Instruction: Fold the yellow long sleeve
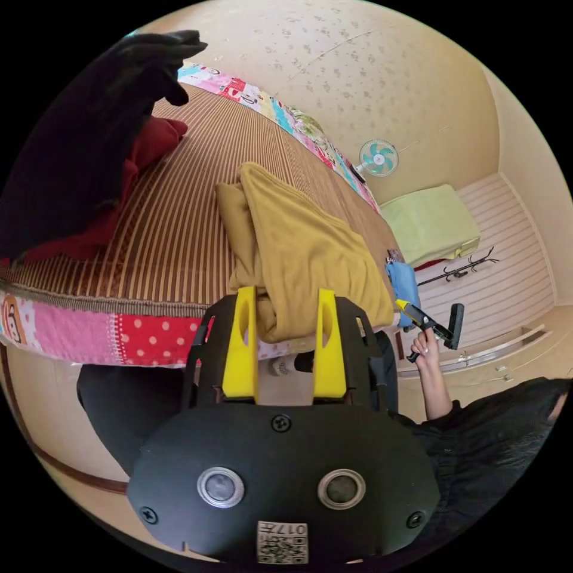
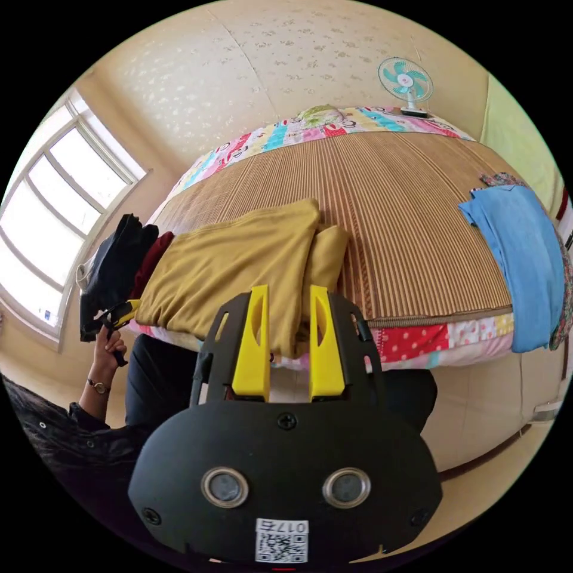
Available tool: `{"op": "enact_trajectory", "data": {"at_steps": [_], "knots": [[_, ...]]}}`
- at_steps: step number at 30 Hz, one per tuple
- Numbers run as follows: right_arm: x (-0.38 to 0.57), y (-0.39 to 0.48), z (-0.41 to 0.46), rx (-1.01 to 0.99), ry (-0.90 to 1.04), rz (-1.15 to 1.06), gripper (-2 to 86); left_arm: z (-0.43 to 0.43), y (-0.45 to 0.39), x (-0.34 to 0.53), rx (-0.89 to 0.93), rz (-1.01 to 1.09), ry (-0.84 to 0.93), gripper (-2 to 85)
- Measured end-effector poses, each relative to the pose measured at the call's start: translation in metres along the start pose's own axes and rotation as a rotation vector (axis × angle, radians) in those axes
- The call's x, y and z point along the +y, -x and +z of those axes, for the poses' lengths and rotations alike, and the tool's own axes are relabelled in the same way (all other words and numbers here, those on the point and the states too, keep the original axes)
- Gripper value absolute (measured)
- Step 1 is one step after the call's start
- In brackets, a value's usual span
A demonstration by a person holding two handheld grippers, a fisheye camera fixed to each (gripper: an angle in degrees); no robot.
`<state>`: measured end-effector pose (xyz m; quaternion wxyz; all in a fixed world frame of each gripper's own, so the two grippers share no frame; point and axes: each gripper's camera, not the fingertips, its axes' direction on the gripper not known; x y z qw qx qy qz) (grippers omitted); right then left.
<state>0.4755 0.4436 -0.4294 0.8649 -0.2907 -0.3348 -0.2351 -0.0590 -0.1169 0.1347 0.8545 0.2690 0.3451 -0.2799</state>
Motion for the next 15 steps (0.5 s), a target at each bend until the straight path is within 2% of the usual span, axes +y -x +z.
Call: {"op": "enact_trajectory", "data": {"at_steps": [2,4,6,9,12,14,15], "knots": [[0.018,-0.009,0.010,-0.071,0.075,0.005,8.1,0.001,-0.004,0.017,-0.106,0.032,0.012,6.9],[0.026,-0.016,0.019,-0.118,0.173,-0.020,5.0,0.003,-0.001,0.017,-0.087,0.065,0.074,3.6],[0.028,-0.022,0.002,-0.087,0.138,-0.017,4.0,-0.009,0.010,0.015,-0.028,0.055,0.069,2.8],[0.032,-0.026,-0.022,0.016,0.114,-0.057,3.8,-0.028,0.029,0.016,-0.038,0.042,0.057,2.7],[0.037,-0.025,0.006,0.101,0.234,-0.079,4.9,-0.017,0.048,0.027,0.085,-0.030,0.088,5.2],[0.037,-0.017,0.000,0.092,0.203,-0.079,7.0,-0.018,0.066,0.045,0.177,-0.163,-0.009,13.7],[0.038,-0.006,-0.015,0.134,0.110,-0.076,8.0,-0.018,0.072,0.050,0.207,-0.209,-0.034,15.4]]}}
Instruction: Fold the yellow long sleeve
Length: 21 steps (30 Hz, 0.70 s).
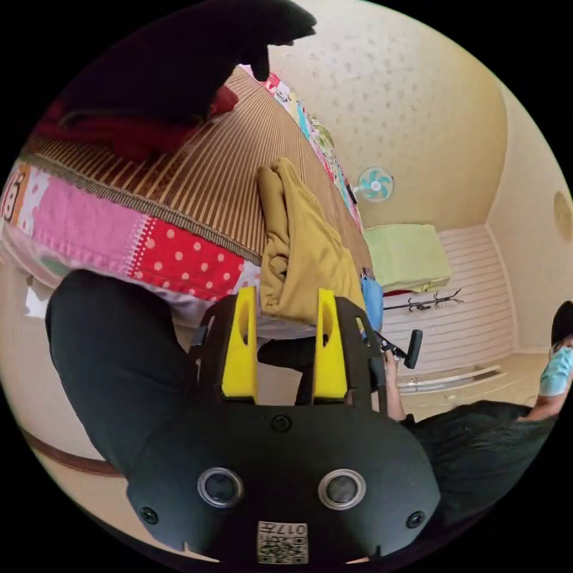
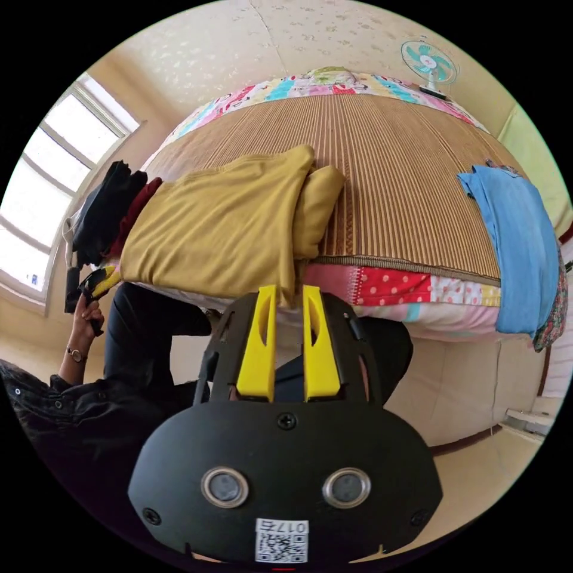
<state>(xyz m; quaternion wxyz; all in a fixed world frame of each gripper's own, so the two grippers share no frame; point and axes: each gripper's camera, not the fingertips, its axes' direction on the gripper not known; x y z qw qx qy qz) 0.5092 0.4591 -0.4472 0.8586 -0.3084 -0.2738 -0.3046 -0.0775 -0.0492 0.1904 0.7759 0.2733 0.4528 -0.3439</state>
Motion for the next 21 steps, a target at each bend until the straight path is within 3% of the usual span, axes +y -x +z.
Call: {"op": "enact_trajectory", "data": {"at_steps": [1,4,6,9,11,12,13,14,17,19,21], "knots": [[0.000,0.013,-0.019,0.068,-0.118,0.022,8.7,0.001,0.014,0.006,0.059,-0.087,-0.038,19.0],[-0.007,0.056,-0.048,0.067,-0.395,-0.047,8.7,0.012,0.037,0.014,0.124,-0.202,-0.098,18.5],[-0.023,0.083,-0.044,-0.032,-0.460,-0.143,7.9,0.021,0.045,0.013,0.135,-0.248,-0.101,16.1],[-0.061,0.125,-0.011,-0.153,-0.395,-0.242,4.1,0.018,0.045,0.014,0.155,-0.315,-0.136,6.4],[-0.080,0.143,0.033,-0.132,-0.288,-0.269,2.4,0.010,0.017,0.007,0.254,-0.224,-0.182,5.0],[-0.092,0.153,0.080,-0.074,-0.104,-0.301,1.9,0.008,0.008,0.003,0.240,-0.205,-0.188,4.9],[-0.091,0.154,0.099,-0.043,-0.080,-0.337,1.5,0.006,-0.015,-0.007,0.197,-0.141,-0.195,4.9],[-0.086,0.151,0.090,-0.050,-0.150,-0.351,1.4,0.008,-0.042,-0.020,0.167,-0.066,-0.188,4.8],[-0.082,0.120,0.045,-0.121,-0.073,-0.252,1.1,0.036,-0.117,-0.050,0.152,0.134,-0.138,4.6],[-0.044,0.070,-0.009,-0.263,-0.231,-0.176,1.0,0.069,-0.168,-0.057,0.158,0.285,-0.081,4.6],[-0.014,0.027,-0.036,-0.318,-0.266,-0.065,0.9,0.112,-0.214,-0.053,0.172,0.425,0.000,4.7]]}}
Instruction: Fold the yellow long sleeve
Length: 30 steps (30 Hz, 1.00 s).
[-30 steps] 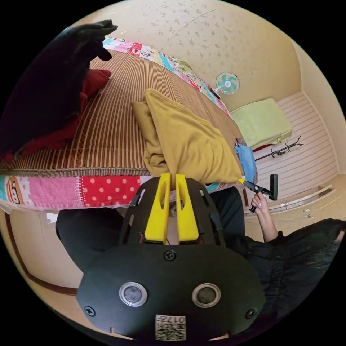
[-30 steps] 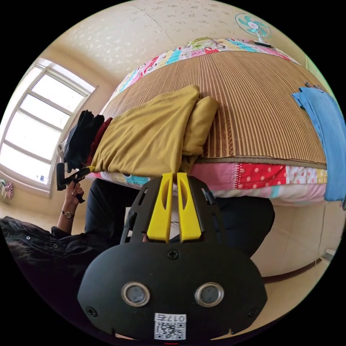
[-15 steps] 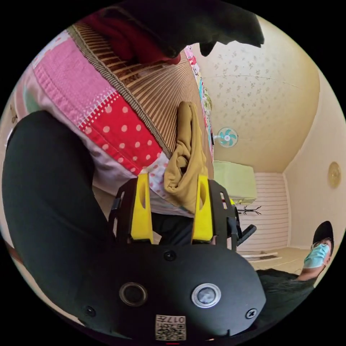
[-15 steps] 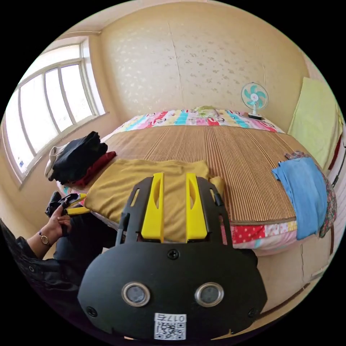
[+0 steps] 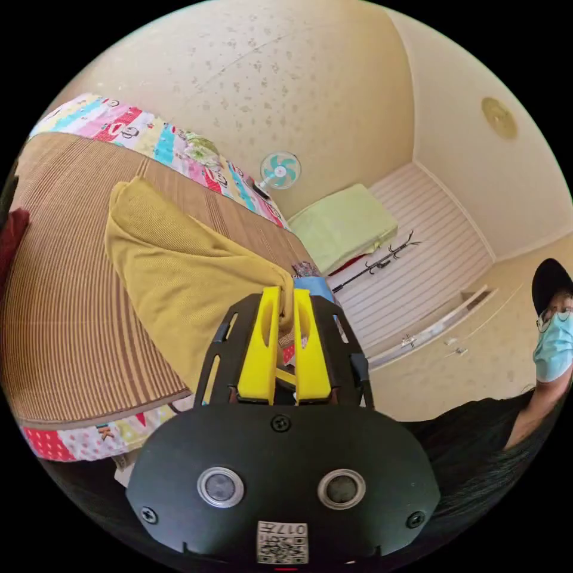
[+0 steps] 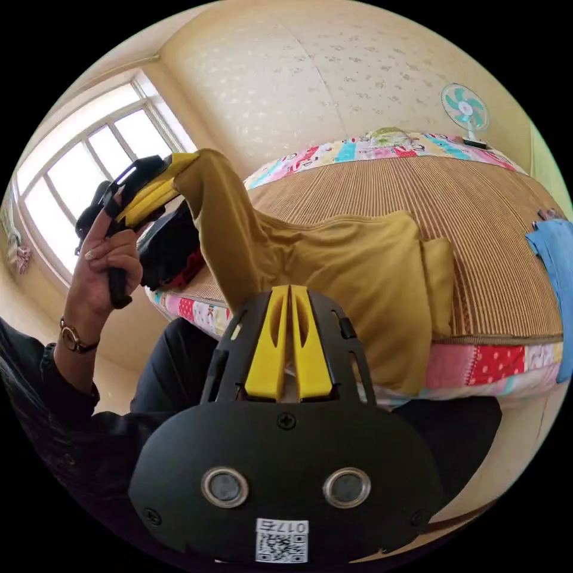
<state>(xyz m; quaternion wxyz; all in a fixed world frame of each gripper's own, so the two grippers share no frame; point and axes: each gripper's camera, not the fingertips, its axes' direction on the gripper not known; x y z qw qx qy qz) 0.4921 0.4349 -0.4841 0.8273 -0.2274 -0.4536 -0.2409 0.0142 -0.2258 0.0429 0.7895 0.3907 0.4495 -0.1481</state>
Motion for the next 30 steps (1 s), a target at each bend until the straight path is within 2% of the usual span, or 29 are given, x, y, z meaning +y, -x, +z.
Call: {"op": "enact_trajectory", "data": {"at_steps": [3,5,7,9,12,14,16,18,19,20,22,24,26,28,30], "knots": [[0.036,-0.058,-0.048,-0.067,0.138,0.279,1.1,0.090,-0.047,0.004,0.063,0.149,0.186,4.5],[0.059,-0.083,-0.077,-0.178,0.152,0.356,1.4,0.140,-0.067,0.025,0.133,0.205,0.313,2.4],[0.084,-0.106,-0.113,-0.238,0.129,0.420,2.6,0.156,-0.072,0.041,0.237,0.243,0.369,5.0],[0.095,-0.118,-0.133,-0.236,0.115,0.446,4.1,0.152,-0.064,0.050,0.222,0.220,0.376,9.3],[0.100,-0.138,-0.152,-0.298,0.077,0.491,8.3,0.108,-0.026,0.061,-0.022,0.097,0.251,13.5],[0.097,-0.150,-0.156,-0.389,0.050,0.533,11.6,0.076,0.017,0.072,-0.217,-0.086,0.188,16.8],[0.091,-0.164,-0.153,-0.529,0.014,0.605,15.5,0.070,0.054,0.083,-0.262,-0.235,0.213,17.9],[0.087,-0.173,-0.146,-0.607,0.011,0.664,18.7,0.086,0.088,0.096,-0.182,-0.367,0.330,17.0],[0.085,-0.178,-0.139,-0.650,0.015,0.707,21.0,0.104,0.106,0.107,-0.046,-0.449,0.417,13.2],[0.084,-0.180,-0.136,-0.673,0.015,0.731,21.9,0.117,0.115,0.120,0.132,-0.512,0.420,10.3],[0.081,-0.192,-0.122,-0.773,-0.031,0.811,24.5,0.120,0.118,0.136,0.240,-0.587,0.363,8.2],[0.077,-0.203,-0.113,-0.840,-0.087,0.852,25.2,0.123,0.099,0.141,0.299,-0.537,0.405,7.7],[0.068,-0.212,-0.102,-0.937,-0.144,0.856,24.1,0.124,0.053,0.144,0.348,-0.391,0.502,7.3],[0.044,-0.217,-0.093,-1.186,-0.237,0.755,22.2,0.120,0.014,0.148,0.314,-0.253,0.585,6.7],[0.016,-0.211,-0.109,-1.179,-0.234,0.615,20.9,0.107,-0.019,0.149,0.241,-0.091,0.595,5.6]]}}
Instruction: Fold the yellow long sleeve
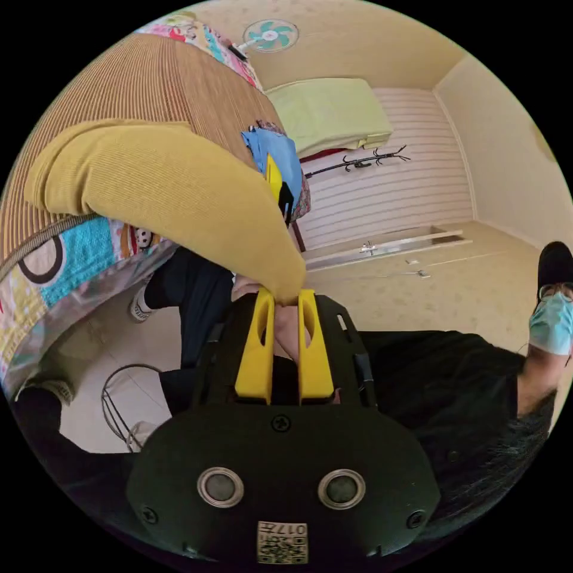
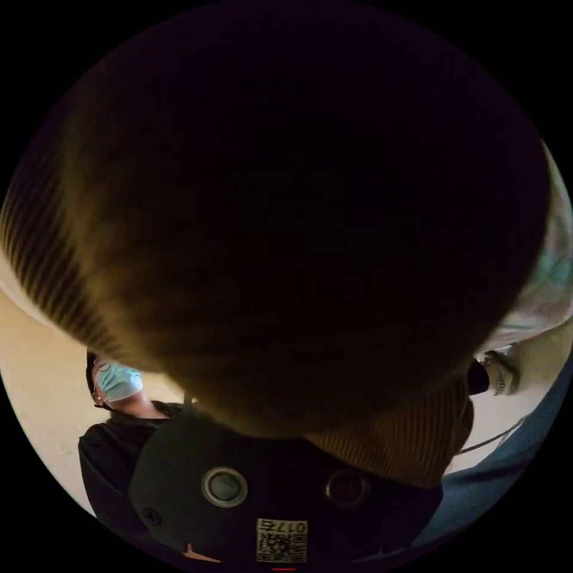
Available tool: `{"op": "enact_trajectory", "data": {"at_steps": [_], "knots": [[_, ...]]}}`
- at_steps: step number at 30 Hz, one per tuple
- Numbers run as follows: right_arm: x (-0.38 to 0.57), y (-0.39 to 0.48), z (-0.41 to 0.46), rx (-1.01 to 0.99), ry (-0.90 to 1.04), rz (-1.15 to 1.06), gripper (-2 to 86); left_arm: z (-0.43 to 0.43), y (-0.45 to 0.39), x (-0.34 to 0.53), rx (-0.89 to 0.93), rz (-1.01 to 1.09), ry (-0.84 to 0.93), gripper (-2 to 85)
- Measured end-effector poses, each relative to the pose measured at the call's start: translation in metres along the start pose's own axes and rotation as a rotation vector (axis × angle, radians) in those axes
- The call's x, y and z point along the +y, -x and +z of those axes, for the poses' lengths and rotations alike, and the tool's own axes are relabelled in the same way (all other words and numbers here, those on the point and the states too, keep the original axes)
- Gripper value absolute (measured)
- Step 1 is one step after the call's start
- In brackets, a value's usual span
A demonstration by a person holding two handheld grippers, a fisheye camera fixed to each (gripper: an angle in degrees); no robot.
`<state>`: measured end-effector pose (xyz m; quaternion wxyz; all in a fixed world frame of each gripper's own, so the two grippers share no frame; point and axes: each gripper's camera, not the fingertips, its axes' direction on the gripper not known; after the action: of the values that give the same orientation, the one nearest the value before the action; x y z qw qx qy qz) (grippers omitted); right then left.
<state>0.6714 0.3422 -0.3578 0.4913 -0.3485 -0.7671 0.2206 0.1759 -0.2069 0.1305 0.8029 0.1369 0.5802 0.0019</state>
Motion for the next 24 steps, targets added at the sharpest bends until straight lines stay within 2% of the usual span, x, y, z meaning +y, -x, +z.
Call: {"op": "enact_trajectory", "data": {"at_steps": [2,4,7,10,11,14,16,17,19,21,24], "knots": [[-0.021,0.045,0.011,0.071,0.073,-0.183,19.7,-0.016,-0.037,0.010,-0.061,0.195,-0.023,2.7],[-0.062,0.115,0.014,0.115,0.148,-0.439,18.2,-0.030,-0.045,0.015,-0.005,0.233,-0.065,6.8],[-0.113,0.209,0.002,0.190,0.150,-0.692,16.4,-0.048,-0.030,0.020,0.056,0.176,-0.125,8.7],[-0.164,0.276,-0.030,0.331,0.103,-0.794,14.4,-0.062,-0.005,0.029,0.060,0.081,-0.199,10.7],[-0.175,0.282,-0.040,0.359,0.079,-0.788,14.1,-0.066,0.004,0.034,0.078,0.053,-0.228,11.0],[-0.213,0.281,-0.121,0.504,-0.165,-0.635,11.8,-0.077,0.025,0.047,0.092,-0.006,-0.294,11.1],[-0.200,0.248,-0.205,0.669,-0.458,-0.405,11.4,-0.086,0.035,0.056,0.074,-0.036,-0.333,11.2],[-0.189,0.237,-0.225,0.712,-0.535,-0.314,11.7,-0.094,0.040,0.062,0.051,-0.051,-0.359,11.2],[-0.128,0.188,-0.279,0.790,-0.740,0.005,11.7,-0.109,0.046,0.072,-0.008,-0.077,-0.403,11.3],[-0.082,0.159,-0.286,0.809,-0.729,0.071,10.3,-0.129,0.052,0.084,-0.099,-0.113,-0.453,11.3],[-0.013,0.124,-0.266,0.827,-0.685,0.097,8.4,-0.180,0.054,0.104,-0.330,-0.182,-0.565,11.4]]}}
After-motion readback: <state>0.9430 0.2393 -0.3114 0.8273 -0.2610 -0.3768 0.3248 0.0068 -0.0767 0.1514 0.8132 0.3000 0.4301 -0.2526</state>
